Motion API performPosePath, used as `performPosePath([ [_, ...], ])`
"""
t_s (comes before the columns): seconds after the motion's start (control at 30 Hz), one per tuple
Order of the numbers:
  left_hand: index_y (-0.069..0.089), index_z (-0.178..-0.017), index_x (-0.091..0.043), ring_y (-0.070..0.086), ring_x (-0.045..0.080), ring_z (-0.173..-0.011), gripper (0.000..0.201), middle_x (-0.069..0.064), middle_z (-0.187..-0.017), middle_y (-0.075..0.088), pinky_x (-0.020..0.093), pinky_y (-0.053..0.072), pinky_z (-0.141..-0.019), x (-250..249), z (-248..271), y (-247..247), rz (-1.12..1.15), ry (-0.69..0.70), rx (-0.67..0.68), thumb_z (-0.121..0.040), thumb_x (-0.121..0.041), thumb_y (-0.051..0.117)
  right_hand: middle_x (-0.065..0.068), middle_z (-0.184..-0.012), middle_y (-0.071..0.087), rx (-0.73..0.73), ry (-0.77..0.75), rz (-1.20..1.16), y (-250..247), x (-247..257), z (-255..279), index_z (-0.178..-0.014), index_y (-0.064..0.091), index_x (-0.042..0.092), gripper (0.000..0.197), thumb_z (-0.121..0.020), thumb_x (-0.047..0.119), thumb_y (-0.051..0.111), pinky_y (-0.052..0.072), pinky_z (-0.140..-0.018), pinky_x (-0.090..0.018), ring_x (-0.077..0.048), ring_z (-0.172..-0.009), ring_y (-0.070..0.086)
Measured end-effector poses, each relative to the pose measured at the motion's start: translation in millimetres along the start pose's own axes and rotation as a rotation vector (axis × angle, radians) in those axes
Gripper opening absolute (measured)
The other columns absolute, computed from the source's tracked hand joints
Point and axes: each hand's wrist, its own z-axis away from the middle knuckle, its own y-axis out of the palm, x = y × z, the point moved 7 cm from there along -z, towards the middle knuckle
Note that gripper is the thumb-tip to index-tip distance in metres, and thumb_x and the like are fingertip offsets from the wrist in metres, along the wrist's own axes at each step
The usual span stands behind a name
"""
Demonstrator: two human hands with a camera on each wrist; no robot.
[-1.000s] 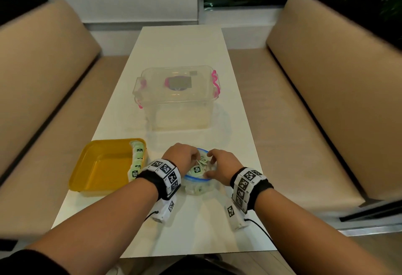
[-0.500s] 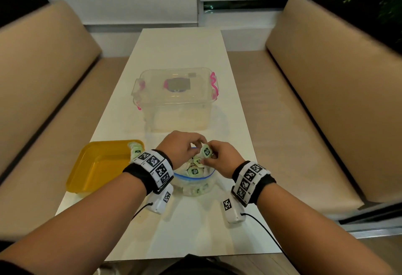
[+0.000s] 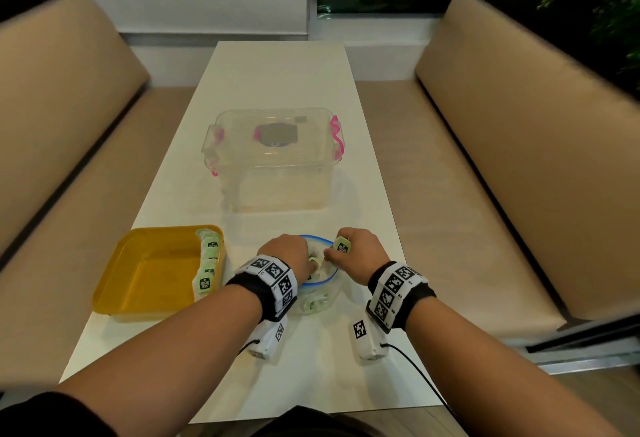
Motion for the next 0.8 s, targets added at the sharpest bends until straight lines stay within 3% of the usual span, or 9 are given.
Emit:
performPosePath([
  [0.2,0.059,-0.075,-0.018,0.06,0.019,-0.068,0.027,-0.001,-0.073,0.06,0.028,0.046,-0.058,-3,2,-4,0.06,0.022,0.026,-0.086,-0.042,0.062,-0.004,-0.071,0.067,-0.031,0.021,-0.017,1,3,-6,-0.076,0.062,0.009,0.017,-0.078,0.022,0.073,0.048,-0.056,-0.029,-0.02,-0.064,0.06],
  [0.33,0.068,-0.086,-0.021,0.065,0.022,-0.083,0.008,-0.001,-0.089,0.069,0.033,0.055,-0.076,3,8,-21,0.271,0.067,-0.072,-0.086,-0.028,0.064,0.003,-0.072,0.072,-0.057,-0.012,-0.047,3,13,-7,-0.074,0.049,0.019,0.018,-0.087,0.015,0.06,0.053,-0.064,-0.03,-0.013,-0.07,0.066],
  [0.43,0.068,-0.082,-0.024,0.064,0.019,-0.085,0.002,-0.006,-0.085,0.067,0.033,0.054,-0.083,14,16,-40,0.434,0.143,-0.148,-0.084,-0.023,0.068,-0.002,-0.073,0.065,-0.089,-0.003,-0.124,3,19,-10,-0.078,0.04,0.024,0.022,-0.092,0.016,0.055,0.052,-0.061,-0.035,-0.023,-0.068,0.066],
  [0.53,0.071,-0.089,-0.021,0.063,0.015,-0.081,0.005,-0.006,-0.084,0.07,0.029,0.051,-0.079,28,26,-62,0.5,0.256,-0.203,-0.085,-0.022,0.069,0.004,-0.071,0.053,-0.053,-0.056,-0.17,9,34,-14,-0.09,0.052,0.023,0.011,-0.09,0.012,0.054,0.042,-0.058,-0.027,-0.012,-0.059,0.052],
  [0.63,0.071,-0.093,-0.026,0.058,0.011,-0.078,0.005,-0.008,-0.088,0.069,0.026,0.045,-0.074,45,32,-85,0.507,0.327,-0.265,-0.089,-0.027,0.067,0.015,-0.067,0.046,0.039,-0.126,-0.238,23,59,-12,-0.099,0.063,0.021,0.022,-0.081,0.009,0.06,0.04,-0.061,-0.018,0.003,-0.062,0.044],
  [0.8,0.069,-0.091,-0.03,0.057,0.007,-0.078,0.005,-0.011,-0.089,0.068,0.026,0.045,-0.074,80,40,-112,0.426,0.327,-0.294,-0.09,-0.034,0.066,0.015,-0.06,0.055,0.074,-0.172,-0.26,46,94,-15,-0.087,0.069,0.015,0.009,-0.079,0.011,0.067,0.044,-0.058,-0.025,-0.003,-0.053,0.047],
])
